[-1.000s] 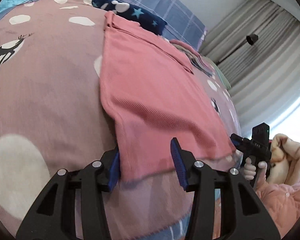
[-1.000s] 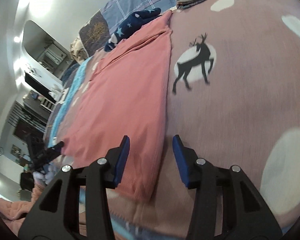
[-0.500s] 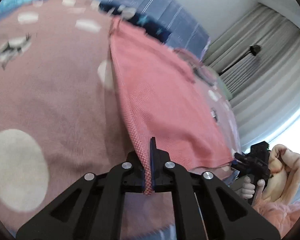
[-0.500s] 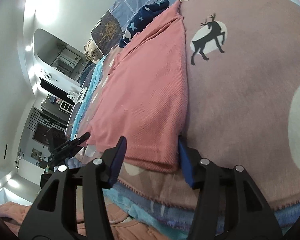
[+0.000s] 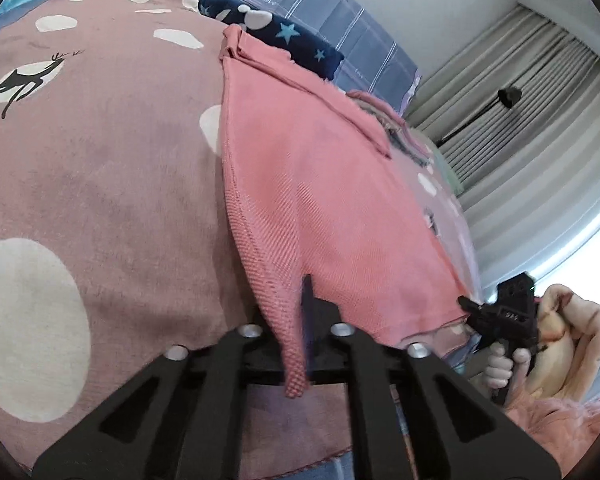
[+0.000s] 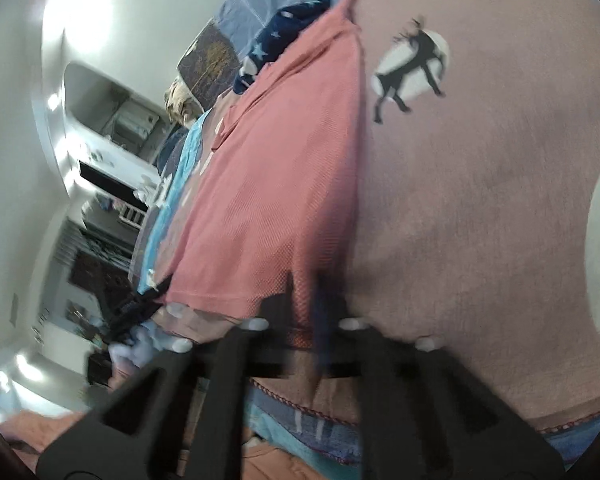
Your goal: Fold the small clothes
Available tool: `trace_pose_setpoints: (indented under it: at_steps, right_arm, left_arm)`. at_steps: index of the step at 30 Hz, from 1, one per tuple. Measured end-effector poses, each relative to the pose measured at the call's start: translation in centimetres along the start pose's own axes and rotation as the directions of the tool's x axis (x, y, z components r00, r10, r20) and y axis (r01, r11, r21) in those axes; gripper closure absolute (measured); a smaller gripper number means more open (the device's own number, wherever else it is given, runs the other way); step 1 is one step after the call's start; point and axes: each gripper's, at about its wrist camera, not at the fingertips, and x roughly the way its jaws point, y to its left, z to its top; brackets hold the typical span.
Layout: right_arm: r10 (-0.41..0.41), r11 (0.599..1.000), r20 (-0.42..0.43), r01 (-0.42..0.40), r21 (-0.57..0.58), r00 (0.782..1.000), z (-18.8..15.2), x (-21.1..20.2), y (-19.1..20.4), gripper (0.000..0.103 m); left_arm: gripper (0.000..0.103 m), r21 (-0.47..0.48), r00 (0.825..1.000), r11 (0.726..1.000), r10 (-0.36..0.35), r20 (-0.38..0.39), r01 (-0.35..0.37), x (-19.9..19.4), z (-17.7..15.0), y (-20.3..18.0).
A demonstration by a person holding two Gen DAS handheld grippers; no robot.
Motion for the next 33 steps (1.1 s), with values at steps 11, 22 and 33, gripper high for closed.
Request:
trace_pose_setpoints:
  at_steps: [11,22,33]
  right_arm:
    - [0.163,0.980,0.333,-0.113,-0.165,0.929,1.4,-13.1,7.4,0.099]
    - [-0.083,0.961,0.345,0.167,-0.222,0.935,-0.1,-12.2,9.2,0.098]
    - [-0.081,0.969,0.343,0.155,-0.193,0.936,4.5,-9.5,7.7,0.098]
  left_arm:
    - [0.100,0.255,0.960,0.962,-0.158,0.232,0.097,-10.2,0.9,-12.2]
    - [0.099,0.208,0.979,0.978,-0.054,0.197,0.012,-8.6,0.0,-11.7]
    - [0.099,0.174,0.975,0.985,-0.034,0.221,-0.006,-5.6,4.4,-11.4]
